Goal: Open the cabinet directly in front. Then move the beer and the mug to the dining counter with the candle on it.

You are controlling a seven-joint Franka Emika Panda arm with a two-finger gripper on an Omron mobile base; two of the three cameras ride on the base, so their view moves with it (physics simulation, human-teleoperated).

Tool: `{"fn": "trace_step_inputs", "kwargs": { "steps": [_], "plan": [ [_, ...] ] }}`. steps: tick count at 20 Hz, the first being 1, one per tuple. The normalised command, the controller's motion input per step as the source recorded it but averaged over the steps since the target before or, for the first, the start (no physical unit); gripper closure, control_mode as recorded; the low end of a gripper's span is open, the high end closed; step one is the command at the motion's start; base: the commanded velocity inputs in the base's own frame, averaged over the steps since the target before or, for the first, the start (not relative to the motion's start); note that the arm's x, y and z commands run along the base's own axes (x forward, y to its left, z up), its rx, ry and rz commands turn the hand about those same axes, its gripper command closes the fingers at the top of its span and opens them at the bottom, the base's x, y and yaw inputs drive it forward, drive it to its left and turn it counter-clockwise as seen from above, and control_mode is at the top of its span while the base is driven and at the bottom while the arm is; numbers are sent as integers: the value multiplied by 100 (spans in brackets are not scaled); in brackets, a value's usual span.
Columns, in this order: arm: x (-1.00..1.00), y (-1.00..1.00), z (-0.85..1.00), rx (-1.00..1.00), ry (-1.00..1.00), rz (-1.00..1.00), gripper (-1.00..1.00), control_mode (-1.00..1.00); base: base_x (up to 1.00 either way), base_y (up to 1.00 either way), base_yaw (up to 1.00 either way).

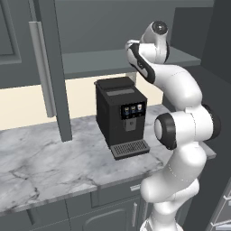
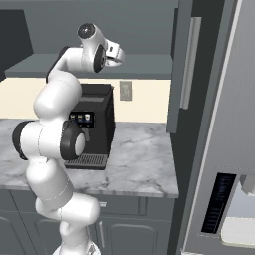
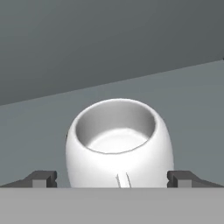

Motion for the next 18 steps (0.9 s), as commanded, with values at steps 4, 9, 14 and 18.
{"fn": "trace_step_inputs", "kwargs": {
  "steps": [4, 9, 14, 18],
  "plan": [
    [0, -11, 0, 2, 0, 0, -100, -100, 0, 0, 0],
    [0, -11, 0, 2, 0, 0, -100, -100, 0, 0, 0],
    [0, 1, 0, 0, 0, 0, -100, -100, 0, 0, 0],
    [0, 6, 0, 0, 0, 0, -100, -100, 0, 0, 0]
  ]
}}
